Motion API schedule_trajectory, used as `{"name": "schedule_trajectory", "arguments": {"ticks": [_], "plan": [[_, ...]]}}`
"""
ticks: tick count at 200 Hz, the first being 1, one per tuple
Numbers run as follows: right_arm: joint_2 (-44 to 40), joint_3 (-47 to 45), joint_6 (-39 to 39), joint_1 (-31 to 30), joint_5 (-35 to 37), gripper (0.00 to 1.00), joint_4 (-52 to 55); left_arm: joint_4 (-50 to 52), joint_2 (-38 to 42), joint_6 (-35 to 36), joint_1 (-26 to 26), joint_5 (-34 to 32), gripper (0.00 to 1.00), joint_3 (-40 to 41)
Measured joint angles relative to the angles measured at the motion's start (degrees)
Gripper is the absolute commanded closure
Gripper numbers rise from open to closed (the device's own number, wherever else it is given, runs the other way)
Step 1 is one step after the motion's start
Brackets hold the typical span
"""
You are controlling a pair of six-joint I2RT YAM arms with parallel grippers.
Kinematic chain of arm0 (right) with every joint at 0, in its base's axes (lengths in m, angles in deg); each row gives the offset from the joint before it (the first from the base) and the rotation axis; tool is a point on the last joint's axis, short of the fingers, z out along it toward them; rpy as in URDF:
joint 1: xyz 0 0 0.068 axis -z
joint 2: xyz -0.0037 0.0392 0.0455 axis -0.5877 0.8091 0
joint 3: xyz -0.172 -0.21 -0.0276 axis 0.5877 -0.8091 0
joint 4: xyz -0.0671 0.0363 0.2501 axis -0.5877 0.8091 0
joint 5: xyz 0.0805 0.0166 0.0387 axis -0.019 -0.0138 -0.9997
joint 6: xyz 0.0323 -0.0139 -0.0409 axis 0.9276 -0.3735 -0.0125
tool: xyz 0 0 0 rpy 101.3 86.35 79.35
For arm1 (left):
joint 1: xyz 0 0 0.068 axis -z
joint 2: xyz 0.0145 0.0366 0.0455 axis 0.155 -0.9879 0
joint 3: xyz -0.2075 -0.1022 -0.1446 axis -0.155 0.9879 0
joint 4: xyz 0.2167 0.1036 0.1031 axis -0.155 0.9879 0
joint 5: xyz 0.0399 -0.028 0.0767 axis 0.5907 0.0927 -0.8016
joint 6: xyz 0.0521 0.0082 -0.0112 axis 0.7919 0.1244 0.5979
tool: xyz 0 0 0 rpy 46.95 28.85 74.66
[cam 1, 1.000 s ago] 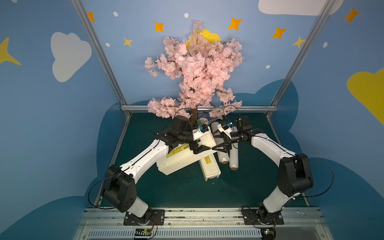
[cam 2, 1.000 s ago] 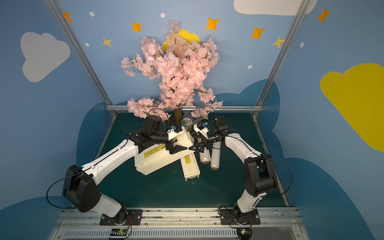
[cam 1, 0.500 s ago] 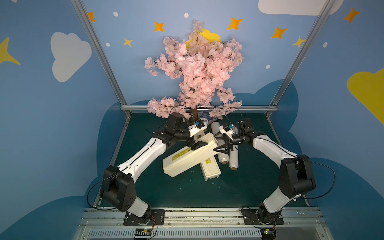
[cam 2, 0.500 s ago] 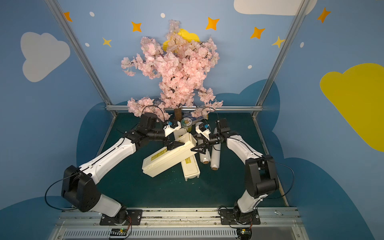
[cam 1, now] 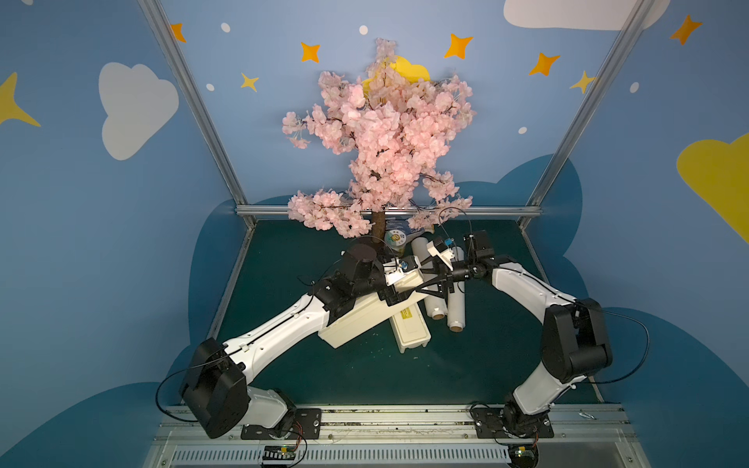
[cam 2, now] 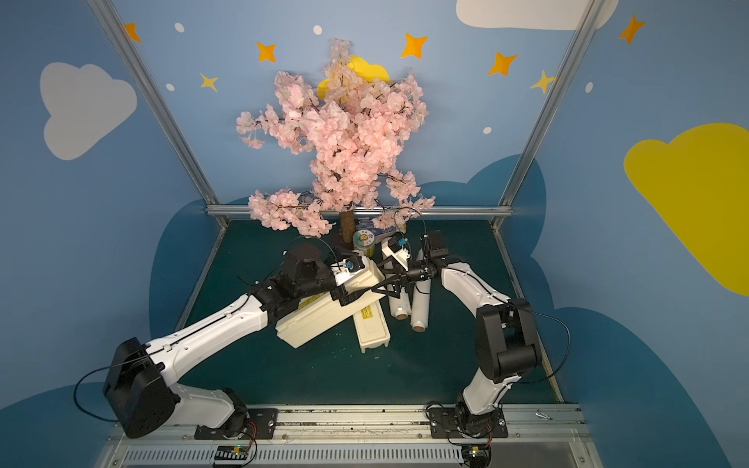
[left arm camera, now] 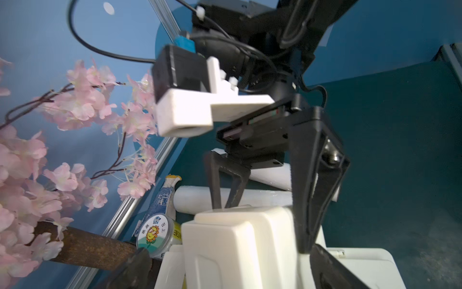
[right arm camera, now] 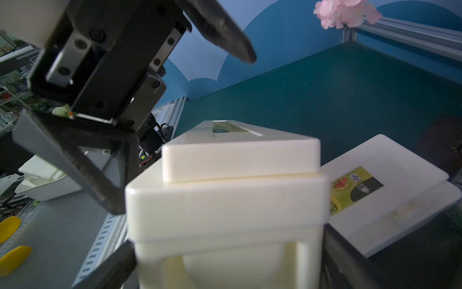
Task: Put plastic wrap rolls into dispensers
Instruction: Open the lid of the plastic wrap cutting box.
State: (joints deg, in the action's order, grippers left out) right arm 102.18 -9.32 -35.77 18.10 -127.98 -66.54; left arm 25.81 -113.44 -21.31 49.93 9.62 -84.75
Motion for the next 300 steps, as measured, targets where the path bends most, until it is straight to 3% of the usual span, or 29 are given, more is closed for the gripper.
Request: {"name": "schedule_trajectory", "arguments": {"ticks": [42, 79, 178, 241, 300], "plan": [[0.0, 0.02, 1.18, -0.22, -0.04, 0.55, -0.28, 1.42, -0.07, 0.02, 2.29, -6.16, 0.01, 2.49], [0.04, 0.02, 1.57, -0.33, 0.44, 0.56, -0.96, -0.09, -1.01, 0.13, 5.07, -12.66, 0.12, 2.54], [0.66, 0.02, 1.68, 0.09, 3.61, 0.58, -2.38, -1.73, -1.2, 0.98, 5.62, -17.18, 0.56, 1.97], [0.85, 0.02, 3.13, 0.04, 4.11, 0.59, -2.78, -1.92, -1.2, 1.27, 4.87, -16.85, 0.66, 1.92], [0.85, -1.84, 2.34, -1.05, 2.71, 0.63, -5.38, 1.27, -0.68, -2.82, -0.5, -9.66, 0.74, -0.17]]}}
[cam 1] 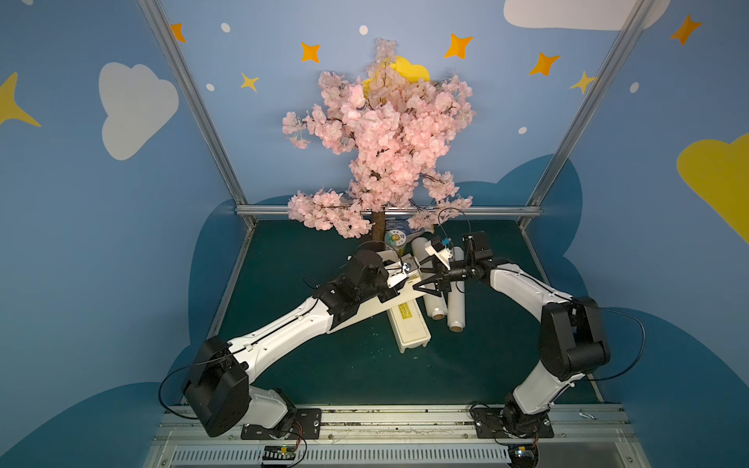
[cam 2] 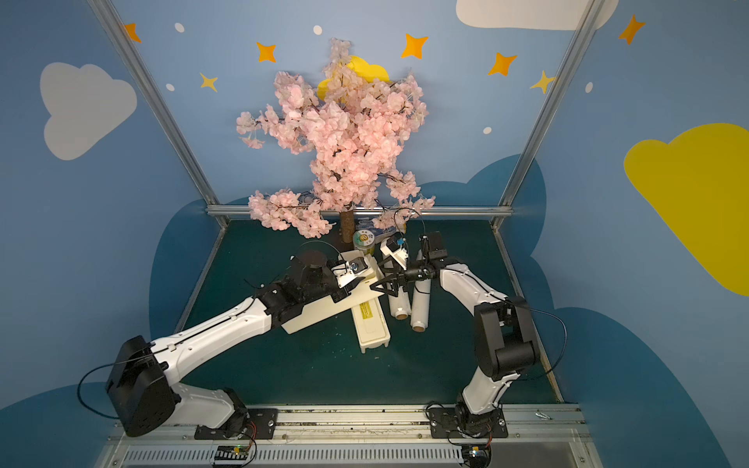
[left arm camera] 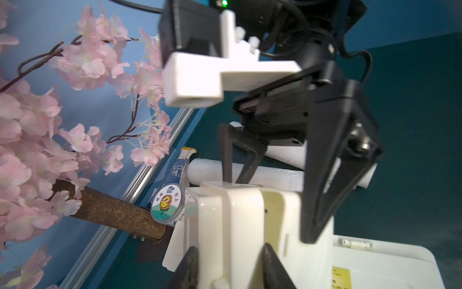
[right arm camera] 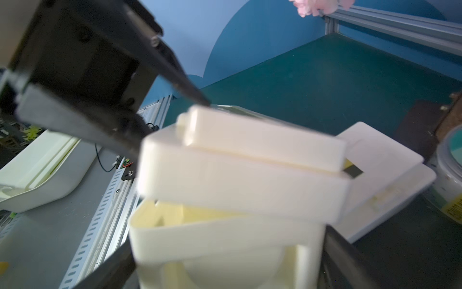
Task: Put plastic wrap rolls into dispensers
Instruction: Open the lid of the plastic wrap cutting box.
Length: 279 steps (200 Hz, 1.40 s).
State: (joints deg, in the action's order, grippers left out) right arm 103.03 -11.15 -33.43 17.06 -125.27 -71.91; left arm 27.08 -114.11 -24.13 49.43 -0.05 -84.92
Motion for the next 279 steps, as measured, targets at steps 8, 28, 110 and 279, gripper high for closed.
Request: {"name": "schedule_trajectory", "arguments": {"ticks": [8, 28, 110, 279], "plan": [[0.0, -0.28, -0.04, -0.55, -0.15, 0.63, -0.66, 0.85, 0.0, -0.59, -0.79, 0.83, 0.74, -0.07], [0.0, -1.16, 0.0, -0.94, -0.07, 0.64, -1.38, 2.03, 0.07, -1.09, -1.44, 2.67, 0.73, -0.2], [0.0, -1.51, 0.9, -1.05, -0.11, 0.64, -3.13, 2.95, 0.61, -0.7, -1.38, 4.26, 0.47, 0.98], [0.0, -1.49, -3.06, -0.74, 1.36, 0.66, 1.25, 5.03, -5.4, 4.9, 0.61, -3.32, 0.24, -4.26]]}}
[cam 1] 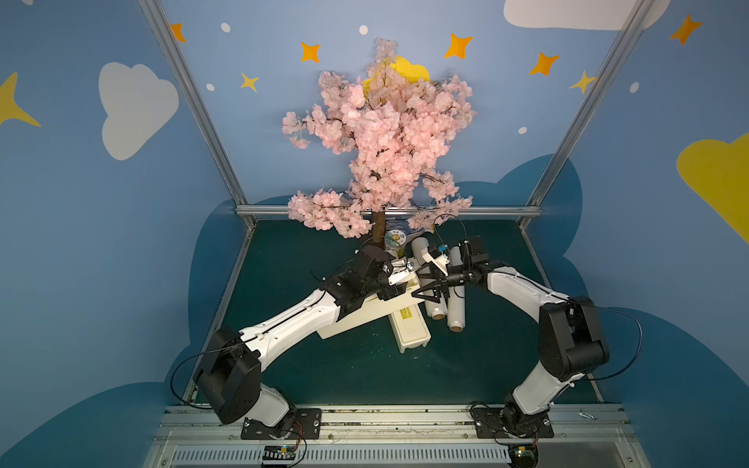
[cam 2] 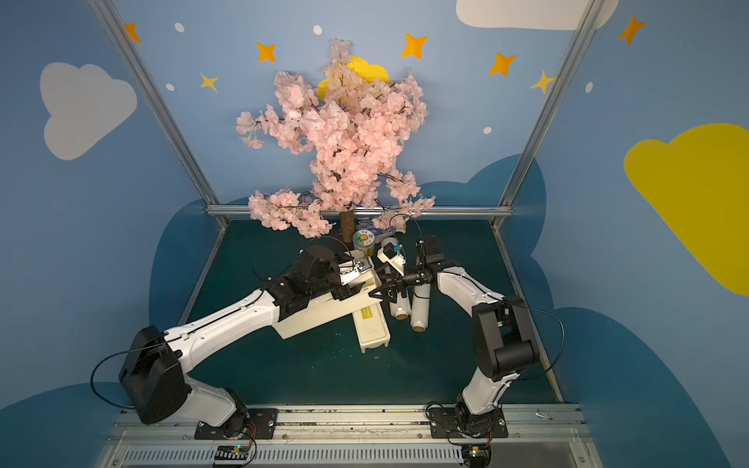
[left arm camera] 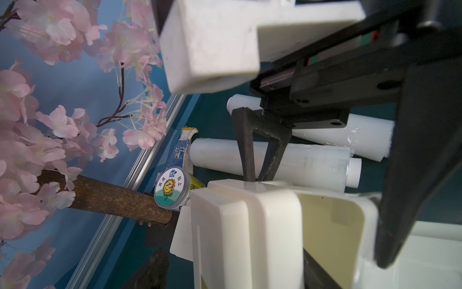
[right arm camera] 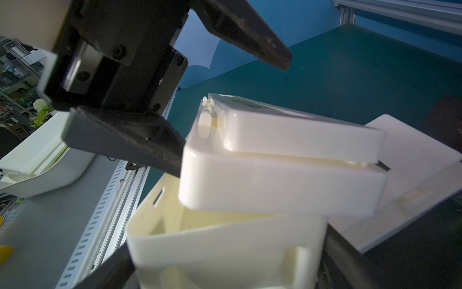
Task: Put plastic wrap rolls into dispensers
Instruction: Open the lid of the plastic wrap cutting box.
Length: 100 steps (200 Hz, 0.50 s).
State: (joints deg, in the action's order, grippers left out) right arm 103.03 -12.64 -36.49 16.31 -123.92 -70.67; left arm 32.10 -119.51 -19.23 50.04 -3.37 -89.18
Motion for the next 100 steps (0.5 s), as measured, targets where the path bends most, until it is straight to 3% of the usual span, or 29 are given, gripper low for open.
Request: {"name": "schedule_trajectory", "arguments": {"ticks": [78, 100], "plan": [[-0.42, 0.0, 1.36, -0.31, 0.87, 0.66, -1.01, 3.1, -1.11, -1.92, -0.7, 2.43, 0.66, -1.2], [-0.42, 0.0, 3.21, -0.28, 0.92, 0.66, -1.81, 2.43, -1.11, -2.12, -1.7, 2.34, 0.7, -1.27]]}}
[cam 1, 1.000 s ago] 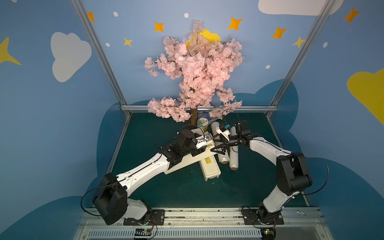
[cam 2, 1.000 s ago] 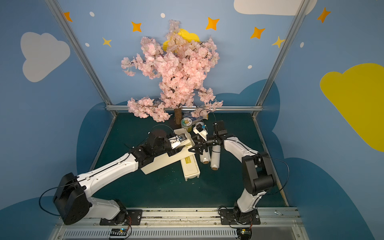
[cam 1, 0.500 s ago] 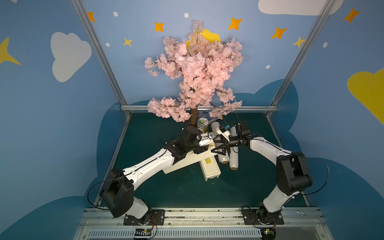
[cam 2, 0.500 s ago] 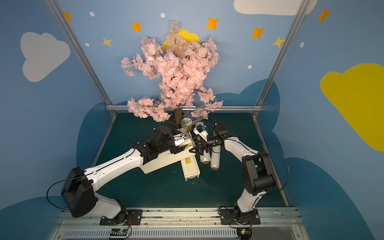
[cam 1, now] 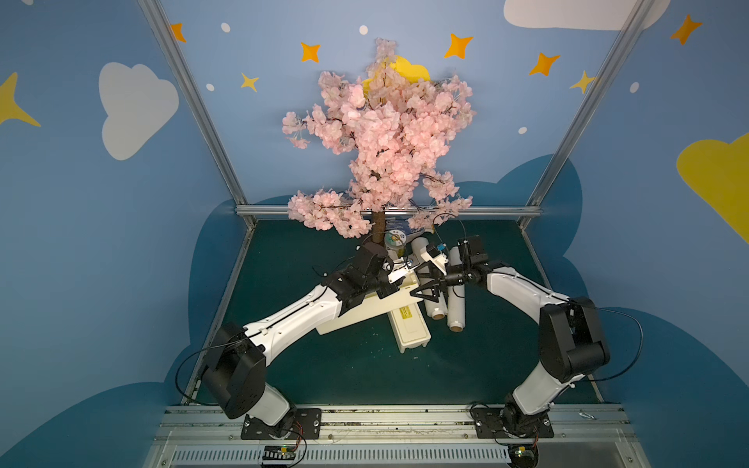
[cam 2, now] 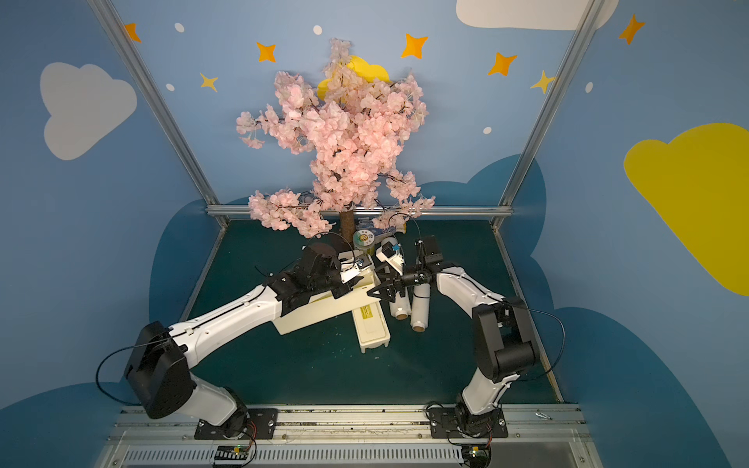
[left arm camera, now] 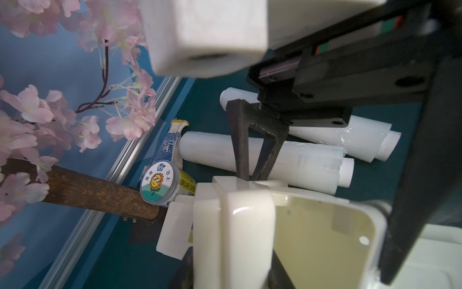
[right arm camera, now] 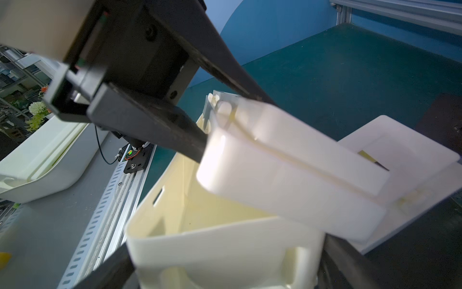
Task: Put plastic wrap rolls into dispensers
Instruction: Open the lid of the plastic wrap cutting box.
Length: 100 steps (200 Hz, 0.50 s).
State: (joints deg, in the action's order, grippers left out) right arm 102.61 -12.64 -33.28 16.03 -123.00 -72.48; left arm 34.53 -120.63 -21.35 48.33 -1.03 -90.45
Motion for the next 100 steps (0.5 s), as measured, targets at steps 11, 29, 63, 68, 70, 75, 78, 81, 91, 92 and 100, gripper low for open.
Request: {"name": "schedule_trajectory", "arguments": {"ticks": [11, 29, 63, 68, 70, 75, 78, 81, 91, 92, 100], "plan": [[0.0, -0.02, 0.74, -0.07, 0.0, 0.66, -0.76, -0.07, 0.11, -0.02, -0.48, 0.39, 0.72, 0.0], [0.0, -0.22, 1.55, -0.15, -0.11, 0.66, -1.97, -0.07, 0.61, -0.31, -1.46, 1.7, 0.74, 0.0], [0.0, -0.61, 2.03, -0.76, -0.17, 0.67, -5.03, 0.33, 2.05, -1.64, -4.35, 5.27, 0.76, 0.0], [0.0, -0.63, 2.08, -0.9, -0.17, 0.68, -5.55, 0.37, 2.34, -1.88, -4.94, 5.84, 0.76, 0.0], [0.0, -0.63, 2.1, -0.94, -0.17, 0.68, -5.77, 0.39, 2.38, -1.92, -5.07, 5.99, 0.76, 0.0], [0.0, -0.66, 2.23, -1.09, -0.17, 0.68, -6.29, 0.42, 2.67, -2.14, -5.62, 6.56, 0.76, 0.0], [0.0, -0.66, 2.27, -1.16, -0.17, 0.68, -6.58, 0.42, 2.78, -2.23, -5.92, 6.88, 0.76, 0.0], [0.0, -0.66, 2.4, -1.22, -0.17, 0.68, -6.86, 0.44, 2.89, -2.38, -6.19, 7.17, 0.76, 0.0], [0.0, -0.66, 2.71, -1.42, -0.26, 0.68, -7.8, 0.46, 3.34, -2.67, -7.1, 8.2, 0.77, 0.0], [0.0, -0.66, 2.71, -1.44, -0.26, 0.68, -7.85, 0.46, 3.39, -2.69, -7.23, 8.33, 0.77, 0.0], [0.0, -0.66, 2.49, -1.55, -0.22, 0.68, -8.52, 0.31, 3.74, -2.16, -7.87, 8.24, 0.77, 0.02]]}}
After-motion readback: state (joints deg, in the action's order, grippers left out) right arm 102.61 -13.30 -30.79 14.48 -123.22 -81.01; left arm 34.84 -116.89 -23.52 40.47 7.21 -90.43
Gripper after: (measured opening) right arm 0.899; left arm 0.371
